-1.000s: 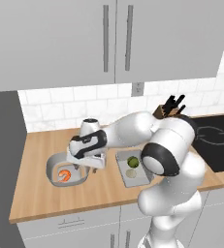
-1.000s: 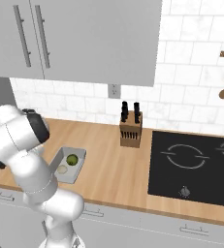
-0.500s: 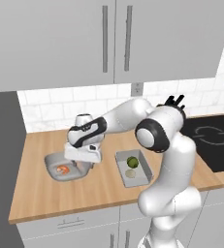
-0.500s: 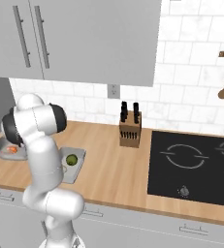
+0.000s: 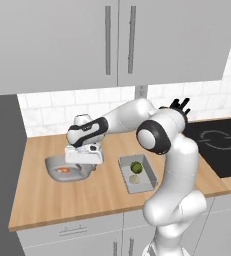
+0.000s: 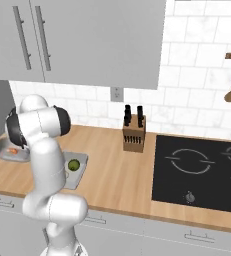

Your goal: Take the meat container that has the shrimp and place it on the second highest rack of the freezer. Then take the vegetable container that has the garlic and lime and place it on the highest rack of the freezer.

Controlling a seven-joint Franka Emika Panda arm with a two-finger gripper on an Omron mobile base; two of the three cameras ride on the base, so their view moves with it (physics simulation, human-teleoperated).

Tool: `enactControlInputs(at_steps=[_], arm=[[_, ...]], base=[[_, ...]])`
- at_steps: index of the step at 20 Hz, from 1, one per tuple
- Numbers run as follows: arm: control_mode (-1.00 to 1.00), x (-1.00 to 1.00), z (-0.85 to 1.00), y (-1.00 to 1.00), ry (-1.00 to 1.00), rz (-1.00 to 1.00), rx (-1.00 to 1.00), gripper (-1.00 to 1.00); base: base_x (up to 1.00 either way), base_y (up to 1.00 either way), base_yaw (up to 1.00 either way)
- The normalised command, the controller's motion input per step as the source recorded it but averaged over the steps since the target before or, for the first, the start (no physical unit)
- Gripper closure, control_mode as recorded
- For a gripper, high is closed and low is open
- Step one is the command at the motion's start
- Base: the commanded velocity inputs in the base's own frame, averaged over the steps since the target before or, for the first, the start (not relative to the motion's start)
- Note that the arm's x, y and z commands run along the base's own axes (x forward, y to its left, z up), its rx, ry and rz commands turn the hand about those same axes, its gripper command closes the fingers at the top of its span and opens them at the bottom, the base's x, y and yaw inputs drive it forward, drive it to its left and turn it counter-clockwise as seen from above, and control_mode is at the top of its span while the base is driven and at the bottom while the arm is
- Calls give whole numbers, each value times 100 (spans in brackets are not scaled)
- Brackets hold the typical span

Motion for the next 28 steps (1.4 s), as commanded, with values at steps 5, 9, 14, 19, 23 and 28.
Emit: enactControlInputs(at_steps=[5,9,14,19,23,28], arm=[[-100,-39,-5,-12,-13,0,7,100],[-100,-66,3,-8,-15,-3,10,100],[-100,-76,22,-1,-21,-4,2,100],[-100,-62,58,-8,-22,-8,2,100],[-100,-61,66,-16,-13,-11,5,100],[-100,-72,53,-24,-12,-9,13,100]], base=[[0,0,0],[0,0,0],[0,0,0],[0,0,0],[0,0,0],[0,0,0]])
